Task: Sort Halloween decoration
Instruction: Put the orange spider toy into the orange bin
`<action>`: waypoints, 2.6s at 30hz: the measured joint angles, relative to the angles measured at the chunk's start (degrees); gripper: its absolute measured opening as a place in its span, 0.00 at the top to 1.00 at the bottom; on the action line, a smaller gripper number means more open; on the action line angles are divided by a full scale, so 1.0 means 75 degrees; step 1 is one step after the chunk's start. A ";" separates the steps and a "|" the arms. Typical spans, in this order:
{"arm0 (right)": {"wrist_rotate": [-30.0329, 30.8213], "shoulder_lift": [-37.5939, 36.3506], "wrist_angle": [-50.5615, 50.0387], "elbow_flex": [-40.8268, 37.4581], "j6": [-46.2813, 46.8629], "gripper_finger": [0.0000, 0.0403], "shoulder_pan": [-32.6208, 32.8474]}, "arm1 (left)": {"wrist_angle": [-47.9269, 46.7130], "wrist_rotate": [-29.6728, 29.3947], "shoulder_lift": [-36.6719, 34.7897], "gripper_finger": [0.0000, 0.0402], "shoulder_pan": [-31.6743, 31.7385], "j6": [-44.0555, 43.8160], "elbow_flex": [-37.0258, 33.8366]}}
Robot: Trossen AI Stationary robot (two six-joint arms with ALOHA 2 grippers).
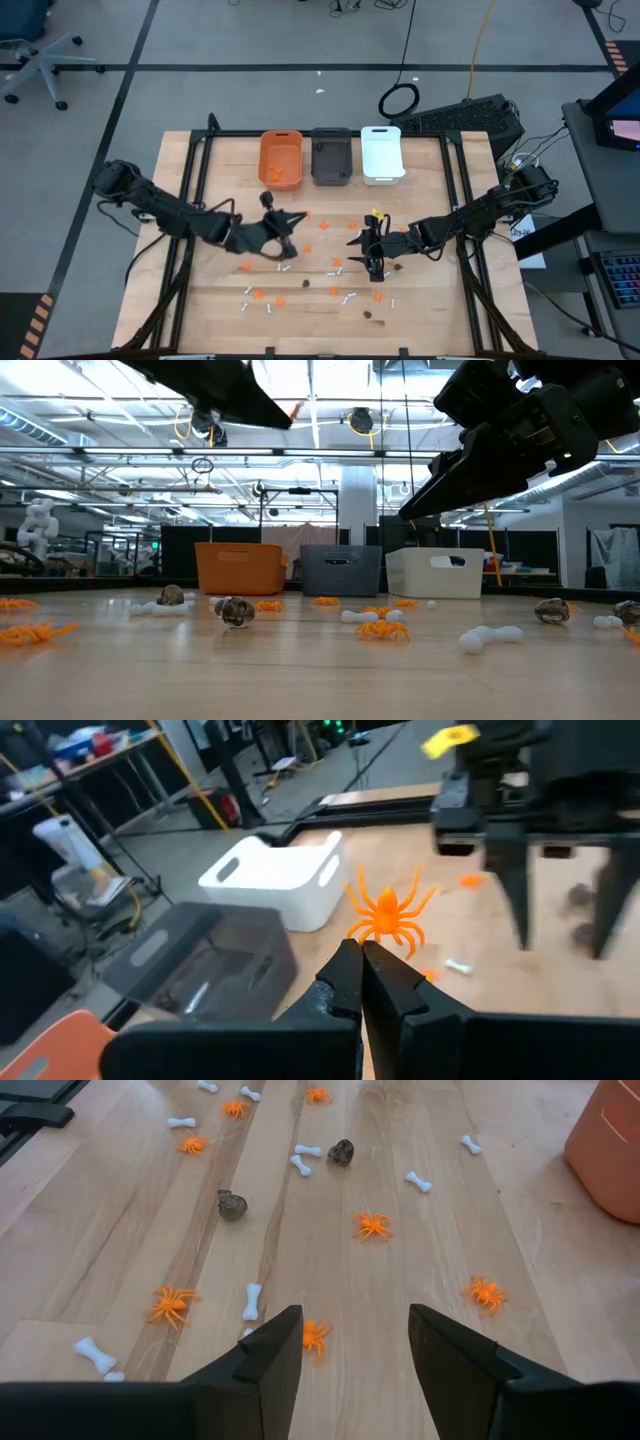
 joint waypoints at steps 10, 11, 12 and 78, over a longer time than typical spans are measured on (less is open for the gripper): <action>-0.0001 0.0000 -0.0038 0.0000 0.0000 0.58 0.0000 | -0.1802 0.1745 -0.0708 1.00 0.2422 -0.0119 0.0010; -0.0001 0.0000 -0.0040 0.0000 0.0000 0.58 0.0000 | -0.2051 0.1801 -0.0739 1.00 0.2697 -0.0215 0.0010; -0.0001 0.0000 -0.0051 0.0000 0.0000 0.58 0.0000 | -0.2307 0.1906 -0.0743 1.00 0.2984 -0.0354 0.0010; 0.1407 0.2082 0.0011 -0.0017 0.0803 0.58 -0.1166 | -0.2941 0.0211 -0.0245 0.70 0.0297 -0.3812 -0.0002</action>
